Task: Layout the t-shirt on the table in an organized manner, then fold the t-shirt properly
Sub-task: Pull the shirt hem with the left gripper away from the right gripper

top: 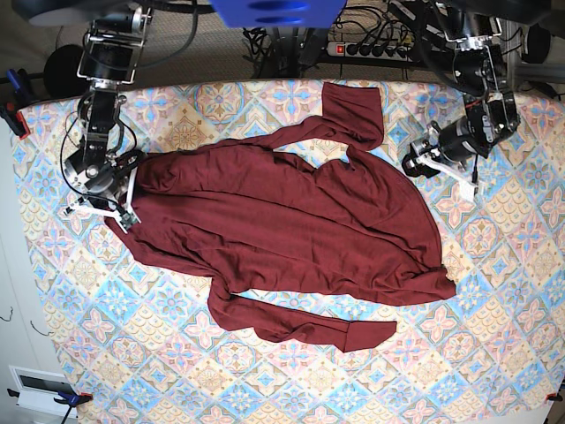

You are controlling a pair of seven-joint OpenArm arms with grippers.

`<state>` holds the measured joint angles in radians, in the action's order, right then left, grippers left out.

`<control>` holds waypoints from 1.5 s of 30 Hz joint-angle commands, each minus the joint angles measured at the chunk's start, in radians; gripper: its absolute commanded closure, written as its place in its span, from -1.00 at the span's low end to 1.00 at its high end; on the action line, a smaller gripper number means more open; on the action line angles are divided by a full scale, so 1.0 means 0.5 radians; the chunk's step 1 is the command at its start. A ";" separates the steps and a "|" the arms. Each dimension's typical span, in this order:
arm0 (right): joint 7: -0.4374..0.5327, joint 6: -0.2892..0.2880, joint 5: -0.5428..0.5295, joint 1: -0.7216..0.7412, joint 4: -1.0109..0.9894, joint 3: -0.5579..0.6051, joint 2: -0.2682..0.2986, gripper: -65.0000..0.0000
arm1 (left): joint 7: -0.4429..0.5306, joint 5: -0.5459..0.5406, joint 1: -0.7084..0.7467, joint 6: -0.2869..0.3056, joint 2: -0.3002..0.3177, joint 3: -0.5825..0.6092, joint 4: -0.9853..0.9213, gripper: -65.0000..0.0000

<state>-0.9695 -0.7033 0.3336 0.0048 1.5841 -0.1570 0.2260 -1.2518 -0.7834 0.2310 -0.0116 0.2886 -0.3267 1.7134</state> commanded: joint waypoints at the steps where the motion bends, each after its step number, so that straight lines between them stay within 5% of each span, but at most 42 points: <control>1: 0.026 0.010 0.000 0.038 0.034 -0.010 0.025 0.83 | 0.029 -0.034 -0.031 0.006 -0.008 -0.002 0.018 0.11; 9: 0.026 0.010 0.000 0.038 0.034 -0.016 0.025 0.83 | 0.038 -0.046 -0.212 0.006 -0.066 0.250 -0.317 -0.21; 15: 0.026 0.010 0.000 0.038 0.034 -0.016 0.025 0.83 | 0.032 -0.040 -0.243 0.006 -0.115 0.434 -0.357 -0.24; 17: 0.026 0.010 0.000 0.038 0.034 -0.016 0.025 0.83 | 0.029 -0.040 -0.246 0.013 -0.115 0.477 -0.353 -0.12; 20: 0.026 0.010 0.000 0.038 0.034 -0.016 0.025 0.84 | 0.032 -0.040 -0.246 0.022 -0.097 0.480 -0.353 0.44; 23: 0.026 0.010 0.000 0.038 0.037 -0.019 0.025 0.84 | 0.038 -0.040 -0.246 0.022 0.041 0.480 -0.353 1.00; 30: 0.026 0.010 0.000 0.038 0.037 -0.019 0.025 0.83 | 0.044 -0.049 -0.246 0.022 0.422 0.422 -0.353 1.00; 35: 0.026 0.010 0.003 0.038 0.034 -0.019 0.025 0.83 | 0.044 -0.037 -0.246 0.022 0.572 0.176 -0.360 1.00; 45: 0.020 0.010 0.009 0.060 0.025 -0.126 0.028 0.83 | 0.038 -0.037 -0.255 0.022 0.799 0.155 -0.360 1.00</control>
<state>-0.9596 -0.7063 0.3290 0.0174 1.5776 -0.2138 0.2207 -1.2430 -0.8104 0.1146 0.0029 0.6582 -0.2390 1.5204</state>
